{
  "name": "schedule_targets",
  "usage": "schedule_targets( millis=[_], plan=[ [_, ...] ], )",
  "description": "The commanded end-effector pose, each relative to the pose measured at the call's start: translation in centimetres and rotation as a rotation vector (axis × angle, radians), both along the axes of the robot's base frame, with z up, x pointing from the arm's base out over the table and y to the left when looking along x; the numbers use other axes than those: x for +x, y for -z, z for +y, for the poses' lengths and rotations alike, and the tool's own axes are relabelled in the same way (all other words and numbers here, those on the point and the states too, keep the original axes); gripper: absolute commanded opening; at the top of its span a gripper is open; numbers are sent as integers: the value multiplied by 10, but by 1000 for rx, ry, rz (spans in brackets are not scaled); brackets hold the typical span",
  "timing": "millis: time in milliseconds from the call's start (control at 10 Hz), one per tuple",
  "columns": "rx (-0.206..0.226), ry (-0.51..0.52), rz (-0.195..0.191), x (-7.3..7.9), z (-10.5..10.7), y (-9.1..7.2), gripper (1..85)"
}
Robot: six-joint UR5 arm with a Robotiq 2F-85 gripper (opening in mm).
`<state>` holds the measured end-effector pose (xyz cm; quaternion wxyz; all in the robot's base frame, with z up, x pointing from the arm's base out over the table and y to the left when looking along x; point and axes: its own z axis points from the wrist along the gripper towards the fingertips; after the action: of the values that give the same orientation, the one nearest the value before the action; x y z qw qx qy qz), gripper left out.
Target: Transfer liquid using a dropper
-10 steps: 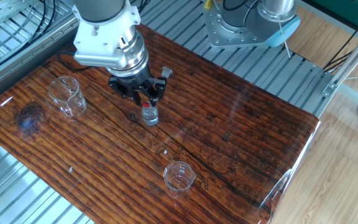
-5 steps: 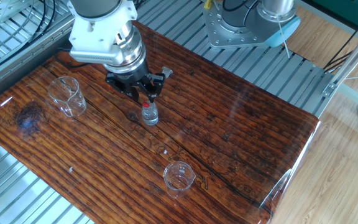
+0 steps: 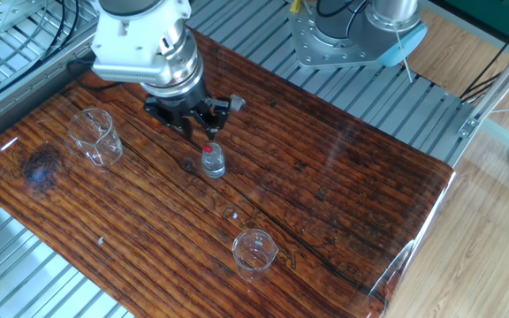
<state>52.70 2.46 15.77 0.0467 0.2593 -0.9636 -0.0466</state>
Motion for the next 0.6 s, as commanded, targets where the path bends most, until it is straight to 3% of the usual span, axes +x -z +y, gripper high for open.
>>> schedule_targets(
  millis=[0,300,500],
  plan=[
    [-44,-33,-83,30,11,-18,393],
    [-86,-85,-149,45,35,-26,393],
    [-85,-264,-192,52,49,-19,400]
  ],
)
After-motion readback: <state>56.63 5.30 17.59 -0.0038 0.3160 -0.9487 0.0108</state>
